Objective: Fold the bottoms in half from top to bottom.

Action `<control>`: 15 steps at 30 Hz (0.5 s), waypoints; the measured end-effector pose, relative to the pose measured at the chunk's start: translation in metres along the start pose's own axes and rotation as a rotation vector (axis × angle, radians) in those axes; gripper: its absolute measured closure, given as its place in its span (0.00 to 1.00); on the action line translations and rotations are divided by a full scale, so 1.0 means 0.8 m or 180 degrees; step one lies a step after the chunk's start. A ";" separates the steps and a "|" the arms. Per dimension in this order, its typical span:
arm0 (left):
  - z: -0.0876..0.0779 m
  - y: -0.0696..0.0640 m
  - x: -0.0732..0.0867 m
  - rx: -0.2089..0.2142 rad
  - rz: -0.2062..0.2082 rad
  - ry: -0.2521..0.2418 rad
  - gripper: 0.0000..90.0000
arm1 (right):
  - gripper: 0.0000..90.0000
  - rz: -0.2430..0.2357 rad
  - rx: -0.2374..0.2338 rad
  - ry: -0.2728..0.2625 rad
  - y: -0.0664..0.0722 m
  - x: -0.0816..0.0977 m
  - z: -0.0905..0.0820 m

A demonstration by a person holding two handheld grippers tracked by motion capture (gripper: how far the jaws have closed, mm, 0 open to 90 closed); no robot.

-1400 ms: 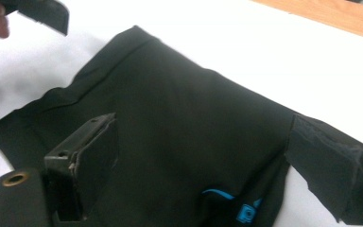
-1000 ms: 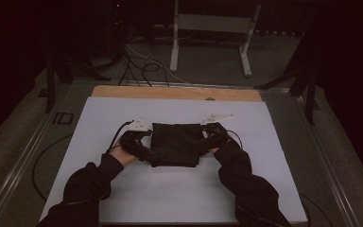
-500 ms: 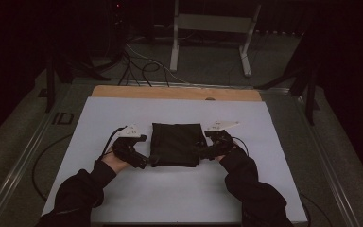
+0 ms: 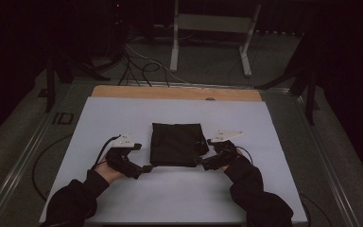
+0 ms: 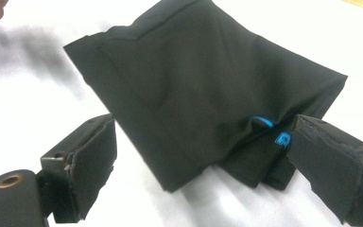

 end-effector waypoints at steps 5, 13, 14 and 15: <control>-0.002 -0.004 0.011 0.0004 -0.0024 0.0007 0.00 | 0.10 -0.0021 -0.0021 0.0027 0.003 0.011 -0.006; -0.011 -0.011 0.028 -0.0044 -0.0014 0.0008 0.00 | 0.10 -0.0030 0.0007 0.0057 0.007 0.032 -0.018; -0.012 -0.012 0.030 -0.0047 -0.0023 0.0004 0.00 | 0.10 -0.0032 0.0020 0.0053 0.008 0.034 -0.020; -0.014 -0.013 0.032 -0.0046 -0.0027 0.0000 0.00 | 0.10 -0.0009 0.0012 0.0067 0.009 0.037 -0.023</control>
Point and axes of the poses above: each handheld gripper's, and its own axes: z roughly forward along the jaws, x roughly out of its underside, y roughly to its left, the point moved 1 cm from there along z, roughly forward along the jaws, and after that the axes turned 7 degrees about y, right-handed, at the moved point
